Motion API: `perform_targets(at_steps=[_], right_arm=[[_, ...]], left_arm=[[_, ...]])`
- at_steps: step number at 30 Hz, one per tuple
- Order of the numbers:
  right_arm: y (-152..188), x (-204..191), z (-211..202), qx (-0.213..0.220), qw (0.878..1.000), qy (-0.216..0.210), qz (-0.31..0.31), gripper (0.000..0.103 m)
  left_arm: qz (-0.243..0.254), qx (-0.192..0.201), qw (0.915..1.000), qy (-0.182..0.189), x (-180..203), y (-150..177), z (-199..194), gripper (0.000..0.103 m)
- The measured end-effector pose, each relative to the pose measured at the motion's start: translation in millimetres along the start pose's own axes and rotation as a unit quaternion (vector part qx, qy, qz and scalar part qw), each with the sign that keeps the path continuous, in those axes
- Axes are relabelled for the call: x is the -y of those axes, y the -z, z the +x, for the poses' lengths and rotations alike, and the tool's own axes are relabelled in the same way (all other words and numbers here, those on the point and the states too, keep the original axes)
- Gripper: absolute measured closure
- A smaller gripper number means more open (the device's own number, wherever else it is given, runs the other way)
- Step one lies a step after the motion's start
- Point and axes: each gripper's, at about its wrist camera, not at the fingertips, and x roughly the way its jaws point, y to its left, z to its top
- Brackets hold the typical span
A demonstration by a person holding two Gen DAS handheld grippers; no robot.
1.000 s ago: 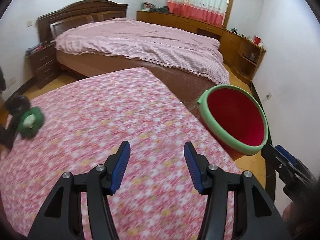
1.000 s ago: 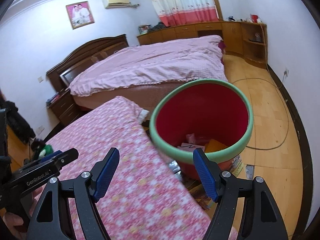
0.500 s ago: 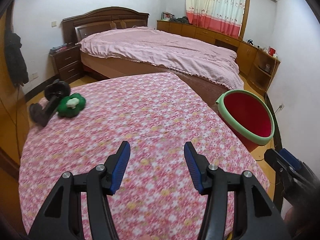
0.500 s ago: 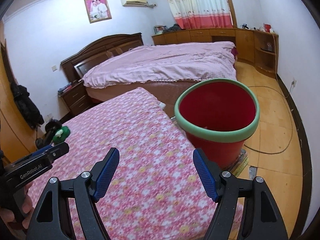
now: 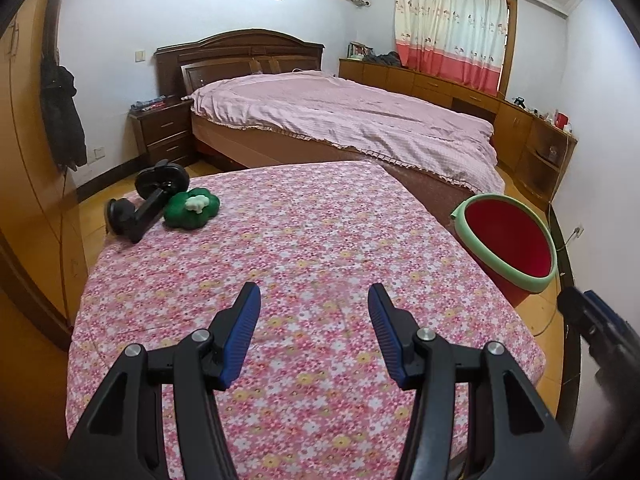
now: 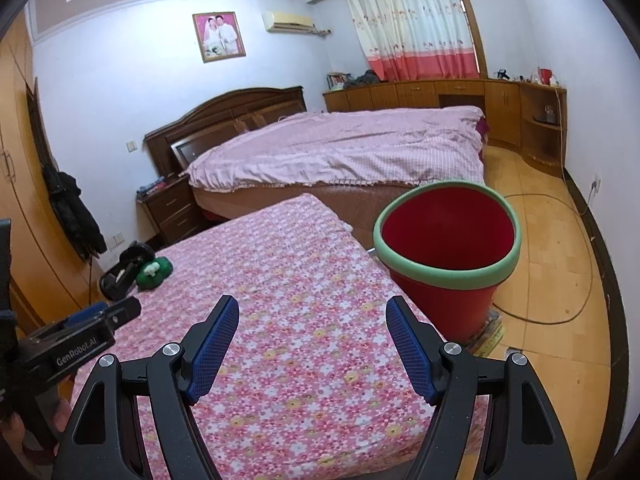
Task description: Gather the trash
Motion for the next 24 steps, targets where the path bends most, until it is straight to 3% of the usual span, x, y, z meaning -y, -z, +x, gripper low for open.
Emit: perform_targets(at_steps=[24], right_arm=[[3.1,-13.6,-1.0,0.001,1.000,0.003,-0.017,0.026]], left_arm=[[-0.023,0.026,0.9993,-0.010,-15.4,-0.6,-12.5,0.047]])
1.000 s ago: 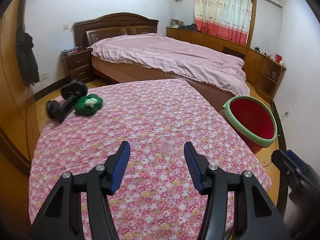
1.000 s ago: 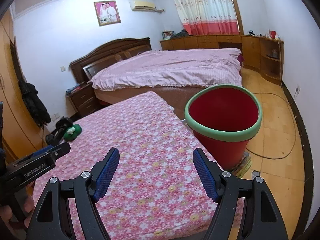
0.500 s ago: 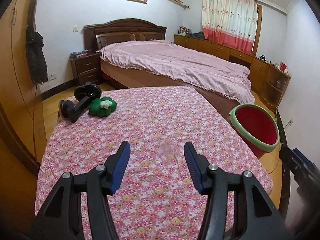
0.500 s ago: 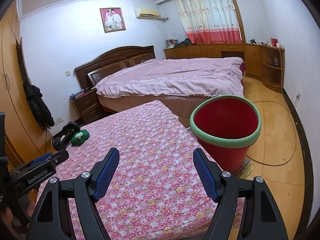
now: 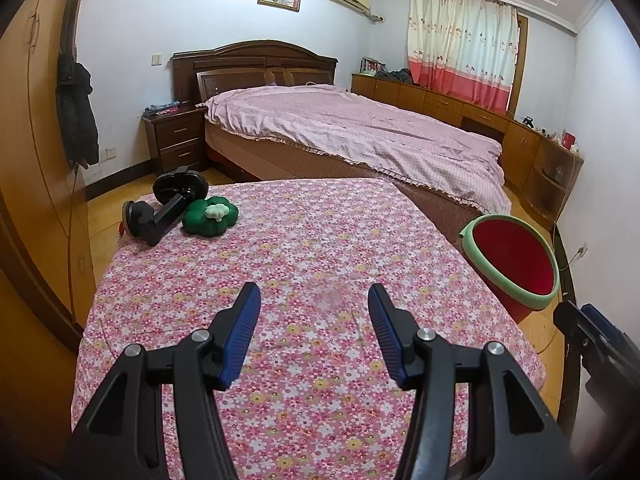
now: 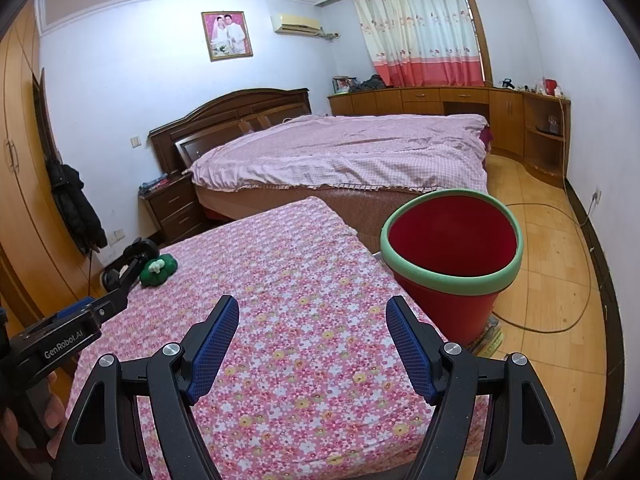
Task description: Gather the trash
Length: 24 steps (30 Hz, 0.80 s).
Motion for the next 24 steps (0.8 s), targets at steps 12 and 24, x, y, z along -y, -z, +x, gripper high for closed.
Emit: perform_targets(at_steps=[12,24], right_arm=[[2.2,1.5,0.2,-0.002,1.000,0.000,0.002,0.026],[2.1,2.1,0.0,-0.004,1.000,-0.001,0.002,0.026]], left_arm=[[-0.003,0.000,1.0000,-0.002,-0.7,-0.2,-0.6,0.047],[-0.004,-0.001,1.0000,-0.001,-0.9,-0.3,-0.4,0.047]])
